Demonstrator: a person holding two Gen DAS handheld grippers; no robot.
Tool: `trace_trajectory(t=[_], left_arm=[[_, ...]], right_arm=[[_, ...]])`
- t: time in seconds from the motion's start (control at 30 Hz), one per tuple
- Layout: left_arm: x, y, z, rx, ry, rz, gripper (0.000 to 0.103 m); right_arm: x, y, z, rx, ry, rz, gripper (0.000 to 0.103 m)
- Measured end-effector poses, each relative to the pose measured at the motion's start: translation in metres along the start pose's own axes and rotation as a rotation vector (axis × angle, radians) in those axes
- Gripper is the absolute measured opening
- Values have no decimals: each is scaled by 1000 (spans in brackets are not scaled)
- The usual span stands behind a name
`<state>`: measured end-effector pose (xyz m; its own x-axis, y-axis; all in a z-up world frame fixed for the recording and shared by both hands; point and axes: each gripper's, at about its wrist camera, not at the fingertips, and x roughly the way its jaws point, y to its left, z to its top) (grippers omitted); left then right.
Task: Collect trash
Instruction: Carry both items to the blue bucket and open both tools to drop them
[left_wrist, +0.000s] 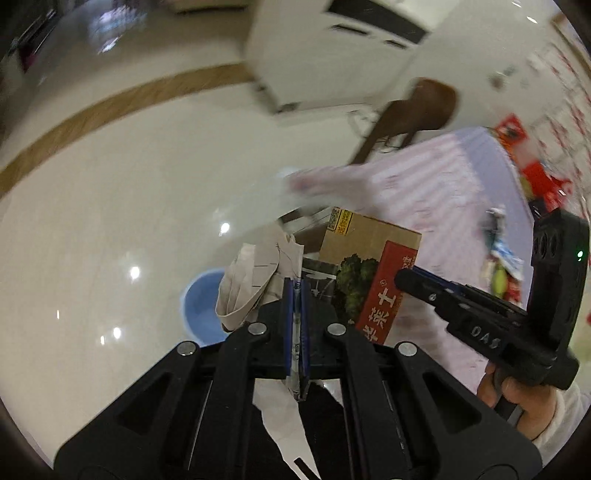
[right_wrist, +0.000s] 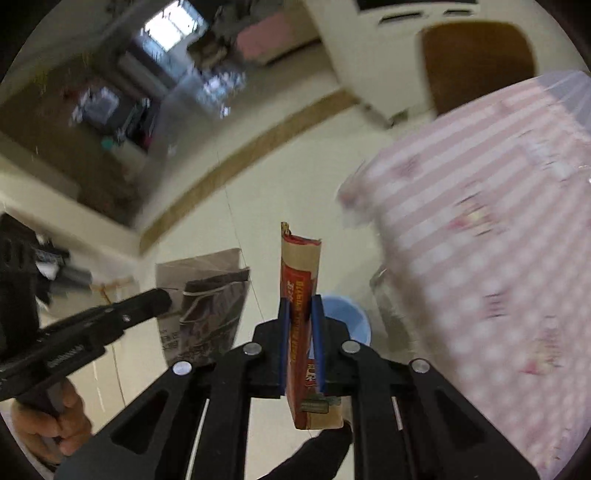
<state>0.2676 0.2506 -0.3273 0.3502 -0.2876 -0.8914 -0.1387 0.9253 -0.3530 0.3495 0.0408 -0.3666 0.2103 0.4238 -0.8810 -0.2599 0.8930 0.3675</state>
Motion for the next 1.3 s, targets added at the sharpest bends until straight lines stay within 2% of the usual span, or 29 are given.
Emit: trace_trajectory(t=[0.13,0.23,0.37,0.5,0.6,0.77,1.0,1.3], left_arm=[[36,52,-12,-82,32,22,4],[57,77,-24,-107,52,39,4],[85,102,-37,-160,92,36,4],[99,120,-51,-192,123,24,4],[107,128,-57,-208,142,18,4],[110,125,-64,-213,163,16,4],[112,109,-60,-186,176,12,4],[115,84,-49,-165,217,30,5]], right_arm=[[73,19,-9,-38,80,-42,11],[117,32,-16,-58,118,-66,12],[165,39,-23,-60,184,-60,14],[188,38,-29,-56,256,-87,15],[189,38,-39,-43,288,-91,16],[172,42,-52,-34,292,-95,20],[151,42,-56,-8,253,-105,29],[119,24,-46,45,191,-88,30]])
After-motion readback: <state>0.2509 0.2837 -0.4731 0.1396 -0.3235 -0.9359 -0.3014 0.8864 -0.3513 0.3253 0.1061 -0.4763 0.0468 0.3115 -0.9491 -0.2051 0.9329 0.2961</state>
